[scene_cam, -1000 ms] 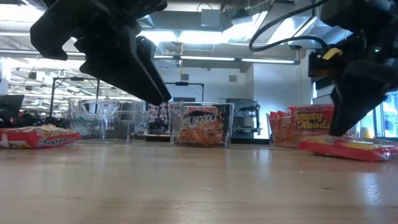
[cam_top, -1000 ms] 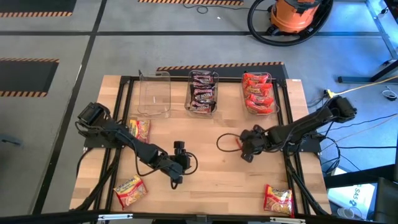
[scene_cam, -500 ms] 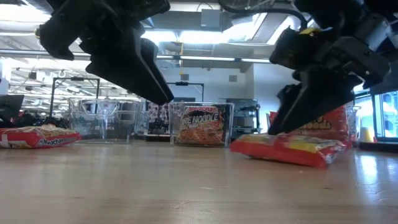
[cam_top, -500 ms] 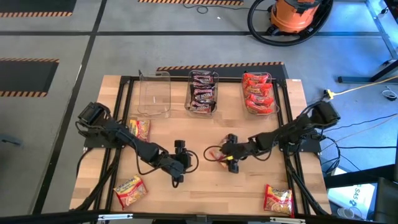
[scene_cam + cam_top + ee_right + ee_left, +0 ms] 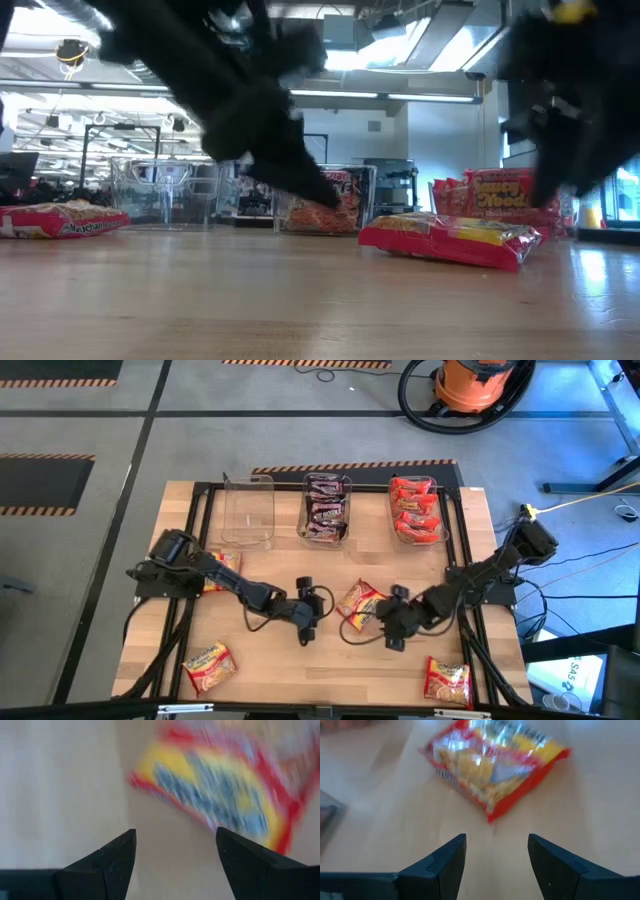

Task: Sort Maruchan noodles
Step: Put the red noodle pack into the left transparent bin

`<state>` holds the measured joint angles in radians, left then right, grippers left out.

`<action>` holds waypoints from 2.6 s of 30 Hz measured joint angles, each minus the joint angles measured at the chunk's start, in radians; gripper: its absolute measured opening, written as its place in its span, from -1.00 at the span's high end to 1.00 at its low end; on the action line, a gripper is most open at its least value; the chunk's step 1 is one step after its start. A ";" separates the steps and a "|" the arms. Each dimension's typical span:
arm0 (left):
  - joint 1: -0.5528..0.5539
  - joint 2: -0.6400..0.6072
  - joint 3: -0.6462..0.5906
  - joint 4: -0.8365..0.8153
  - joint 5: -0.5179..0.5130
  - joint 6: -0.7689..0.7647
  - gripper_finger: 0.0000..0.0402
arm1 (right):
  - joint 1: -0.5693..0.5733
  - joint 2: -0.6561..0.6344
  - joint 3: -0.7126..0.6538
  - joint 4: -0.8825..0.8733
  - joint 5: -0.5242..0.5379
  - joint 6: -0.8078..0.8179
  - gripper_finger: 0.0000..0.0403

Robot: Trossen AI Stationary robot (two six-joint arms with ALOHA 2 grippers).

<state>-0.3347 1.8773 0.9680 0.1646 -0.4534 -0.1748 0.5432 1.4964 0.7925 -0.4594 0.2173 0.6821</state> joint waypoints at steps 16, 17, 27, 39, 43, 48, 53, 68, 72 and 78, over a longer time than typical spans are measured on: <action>0.050 0.087 0.000 0.075 0.236 -0.028 -0.04 | -0.102 0.089 -0.138 0.219 0.375 -0.028 -0.25; 0.048 0.087 0.000 0.078 0.246 -0.028 -0.04 | -0.124 0.089 -0.138 0.250 0.377 -0.061 -0.25; -0.005 -0.028 0.000 -0.113 0.131 -0.049 -0.04 | -0.195 -0.054 -0.072 0.012 0.302 -0.034 -0.25; 0.007 -0.022 0.000 -0.051 -0.046 0.010 -0.04 | -0.272 -0.158 -0.361 0.633 0.006 0.165 -0.25; 0.035 0.026 0.000 -0.036 -0.006 0.017 -0.04 | -0.318 -0.157 -0.448 0.791 -0.041 0.258 -0.25; 0.066 0.073 0.000 -0.002 0.016 0.020 -0.04 | -0.357 -0.134 -0.469 0.817 -0.084 0.308 -0.25; 0.078 0.090 0.001 0.037 0.055 0.020 -0.04 | -0.356 -0.063 -0.469 0.909 -0.109 0.311 -0.32; 0.079 0.093 0.001 0.036 0.061 0.025 -0.04 | -0.356 0.108 -0.446 1.094 -0.089 0.357 -0.47; 0.079 0.093 0.001 0.036 0.062 0.026 -0.04 | -0.354 0.153 -0.401 1.093 -0.076 0.357 -0.48; 0.079 0.093 0.001 0.038 0.064 0.025 -0.04 | -0.356 0.225 -0.324 1.099 -0.081 0.333 -0.49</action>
<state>-0.2554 1.9701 0.9691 0.2023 -0.3892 -0.1493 0.1875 1.7218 0.4688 0.6395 0.1360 1.0153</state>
